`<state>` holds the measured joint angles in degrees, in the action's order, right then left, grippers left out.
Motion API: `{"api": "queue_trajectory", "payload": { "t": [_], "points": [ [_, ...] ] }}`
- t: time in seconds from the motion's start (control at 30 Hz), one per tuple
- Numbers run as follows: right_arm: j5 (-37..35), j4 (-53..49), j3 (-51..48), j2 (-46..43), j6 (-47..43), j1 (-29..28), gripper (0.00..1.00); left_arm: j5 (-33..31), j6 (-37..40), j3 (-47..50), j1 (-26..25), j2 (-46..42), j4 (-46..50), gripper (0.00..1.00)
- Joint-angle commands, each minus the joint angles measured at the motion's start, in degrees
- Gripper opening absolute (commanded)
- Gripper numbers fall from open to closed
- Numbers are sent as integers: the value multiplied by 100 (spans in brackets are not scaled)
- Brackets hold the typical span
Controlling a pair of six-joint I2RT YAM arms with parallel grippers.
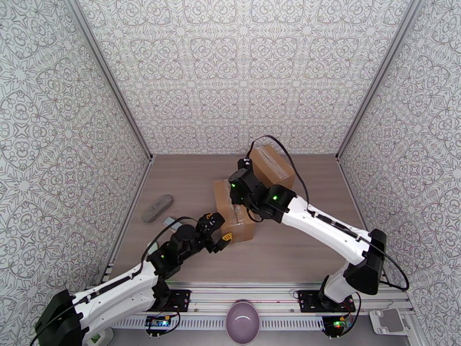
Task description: Unpack the express box
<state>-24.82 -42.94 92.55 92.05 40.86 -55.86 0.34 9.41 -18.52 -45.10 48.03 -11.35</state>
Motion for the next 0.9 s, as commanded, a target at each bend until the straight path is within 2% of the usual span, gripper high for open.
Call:
{"api": "queue_trajectory", "payload": {
  "t": [0.0, 0.33, 0.87],
  "points": [
    [-337, -140, -50, 78, 123, -57, 0, 134, 106, -110, 17, 80, -185, 85],
    [-522, -225, -110, 184, 168, -119, 0, -29, 114, -152, -98, 232, -157, 85],
    [-252, -269, -299, 284, 362, -196, 0, -222, 9, -173, -185, 380, -178, 84]
  ]
}}
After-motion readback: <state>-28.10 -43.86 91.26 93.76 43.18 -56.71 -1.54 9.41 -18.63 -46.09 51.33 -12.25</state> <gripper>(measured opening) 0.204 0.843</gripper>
